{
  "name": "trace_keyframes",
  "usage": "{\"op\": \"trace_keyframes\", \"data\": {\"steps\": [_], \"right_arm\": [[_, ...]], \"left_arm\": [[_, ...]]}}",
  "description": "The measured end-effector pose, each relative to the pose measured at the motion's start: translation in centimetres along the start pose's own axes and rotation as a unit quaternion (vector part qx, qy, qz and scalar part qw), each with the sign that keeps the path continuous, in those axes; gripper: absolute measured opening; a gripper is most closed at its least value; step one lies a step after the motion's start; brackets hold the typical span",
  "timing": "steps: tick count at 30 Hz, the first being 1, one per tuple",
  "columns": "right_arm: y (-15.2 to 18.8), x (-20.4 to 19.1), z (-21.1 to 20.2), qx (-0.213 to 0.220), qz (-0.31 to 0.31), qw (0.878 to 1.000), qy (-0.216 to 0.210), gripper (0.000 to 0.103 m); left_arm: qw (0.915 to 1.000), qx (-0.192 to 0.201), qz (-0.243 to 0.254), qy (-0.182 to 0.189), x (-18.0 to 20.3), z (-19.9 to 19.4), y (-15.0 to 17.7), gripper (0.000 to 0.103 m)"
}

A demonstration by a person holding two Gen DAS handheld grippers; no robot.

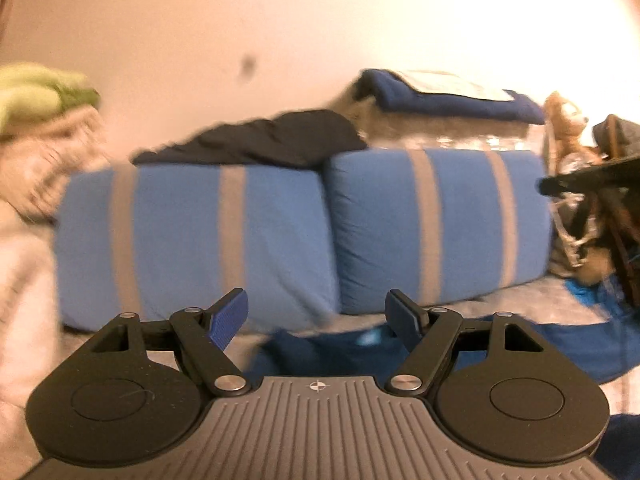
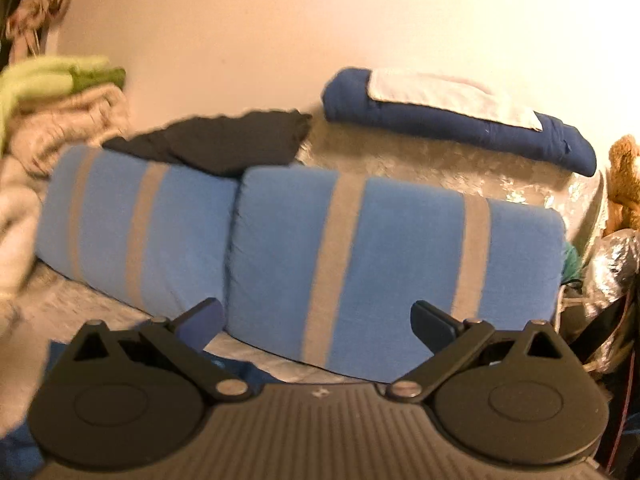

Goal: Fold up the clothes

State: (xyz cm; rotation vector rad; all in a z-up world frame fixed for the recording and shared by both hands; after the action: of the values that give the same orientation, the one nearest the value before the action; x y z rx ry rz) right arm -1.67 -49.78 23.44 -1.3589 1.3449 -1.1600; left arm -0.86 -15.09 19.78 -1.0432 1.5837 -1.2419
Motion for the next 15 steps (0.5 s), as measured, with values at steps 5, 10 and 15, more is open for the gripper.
{"op": "trace_keyframes", "data": {"steps": [5,10,15], "right_arm": [[2.5,-4.5,0.3,-0.010,-0.012,1.000,-0.024,0.103],[8.5,-8.6,2.3,-0.038,0.017,0.999,-0.022,0.103],[14.7,-10.4,3.8,-0.073,0.118,0.990,-0.018,0.103]], "left_arm": [[0.9979,-0.020,0.012,-0.061,-3.2,0.9,1.6,0.075],[0.9956,-0.054,0.030,-0.071,-4.2,2.2,5.5,0.075],[0.9932,-0.086,0.068,-0.038,-3.6,3.6,8.6,0.075]]}}
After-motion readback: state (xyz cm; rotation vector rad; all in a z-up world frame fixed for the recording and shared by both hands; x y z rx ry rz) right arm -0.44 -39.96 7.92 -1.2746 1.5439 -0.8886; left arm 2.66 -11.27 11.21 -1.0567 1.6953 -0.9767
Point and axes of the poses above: each gripper's, at about its wrist camera, not at the fingertips, and z roughly the way its jaws point, x to its right, y to its underside, the point moved 5 cm from there along z, roughly the way its jaws point, and after that the axes turned 11 degrees about x, right-handed, at the moved point
